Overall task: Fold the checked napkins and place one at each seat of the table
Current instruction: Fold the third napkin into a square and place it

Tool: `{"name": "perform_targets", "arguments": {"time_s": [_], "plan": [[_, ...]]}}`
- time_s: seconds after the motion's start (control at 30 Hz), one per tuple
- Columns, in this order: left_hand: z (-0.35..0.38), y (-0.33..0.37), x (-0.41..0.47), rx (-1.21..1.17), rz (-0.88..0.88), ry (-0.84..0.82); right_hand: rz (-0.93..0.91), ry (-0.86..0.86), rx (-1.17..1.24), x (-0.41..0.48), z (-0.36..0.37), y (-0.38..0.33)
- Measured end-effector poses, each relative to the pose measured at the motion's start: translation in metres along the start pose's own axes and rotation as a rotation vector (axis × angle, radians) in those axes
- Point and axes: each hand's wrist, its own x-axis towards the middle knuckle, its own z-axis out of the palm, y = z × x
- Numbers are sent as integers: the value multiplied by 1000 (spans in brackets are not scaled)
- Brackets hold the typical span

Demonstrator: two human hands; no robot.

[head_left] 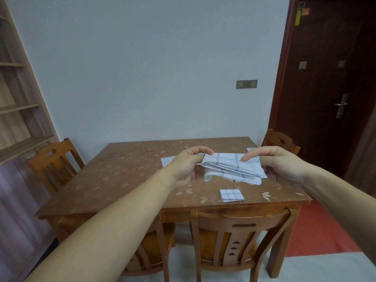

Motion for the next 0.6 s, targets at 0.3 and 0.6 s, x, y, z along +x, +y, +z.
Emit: {"name": "perform_targets", "arguments": {"time_s": [0.3, 0.6], "plan": [[3, 1, -10, 175, -220, -60, -36, 72, -169, 4, -1, 0], [-1, 2, -13, 291, -92, -114, -54, 63, -181, 3, -6, -1]]}}
